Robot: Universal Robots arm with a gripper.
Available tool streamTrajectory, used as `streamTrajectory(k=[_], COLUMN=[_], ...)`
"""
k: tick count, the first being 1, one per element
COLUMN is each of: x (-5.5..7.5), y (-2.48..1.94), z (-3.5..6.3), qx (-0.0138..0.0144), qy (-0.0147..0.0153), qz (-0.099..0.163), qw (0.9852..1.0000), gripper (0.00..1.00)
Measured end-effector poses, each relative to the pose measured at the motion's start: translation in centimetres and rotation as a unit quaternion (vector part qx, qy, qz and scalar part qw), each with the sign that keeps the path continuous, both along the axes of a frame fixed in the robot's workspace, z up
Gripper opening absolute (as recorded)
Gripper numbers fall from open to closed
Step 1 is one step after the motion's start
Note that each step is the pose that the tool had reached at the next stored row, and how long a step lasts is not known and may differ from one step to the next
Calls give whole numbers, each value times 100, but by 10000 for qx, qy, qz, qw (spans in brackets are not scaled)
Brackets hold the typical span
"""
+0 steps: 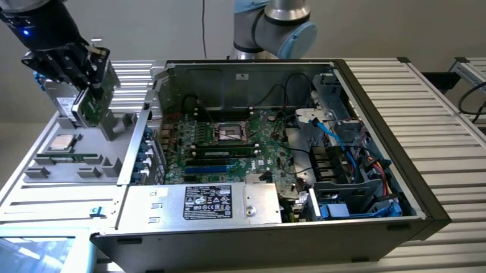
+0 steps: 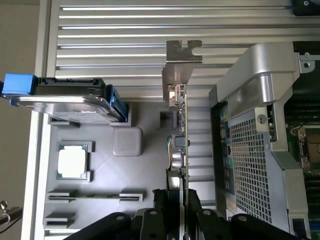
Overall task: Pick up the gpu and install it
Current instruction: 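Pick up the gpu and move the gpu toward the slot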
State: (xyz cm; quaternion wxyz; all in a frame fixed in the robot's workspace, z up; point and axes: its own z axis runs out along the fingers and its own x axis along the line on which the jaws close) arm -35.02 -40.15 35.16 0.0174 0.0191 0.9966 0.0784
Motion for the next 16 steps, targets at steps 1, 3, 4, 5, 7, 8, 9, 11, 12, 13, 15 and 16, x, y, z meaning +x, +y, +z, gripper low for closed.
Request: streamTrajectory(k=[1,3,4,5,7,8,9,11,12,13,15,16], x=[1,12,24,38,68,82,97,139,172,209,293,338], y=[0,-1,-1,0,0,0,0,0,0,-1,-3,-6], z=[45,136,181,226,317,362,406,497,545,590,679,719], qx=[0,0,0,0,0,0,0,0,0,0,0,0], qy=[0,0,0,0,0,0,0,0,0,0,2,3], qz=[-1,-1,-3,-5,-6,-7,-8,-8,-8,-8,-9,-9], qw=[10000,10000,10000,10000,10000,10000,10000,10000,10000,10000,10000,10000], gripper=[28,28,28,28,28,28,28,28,28,28,28,28])
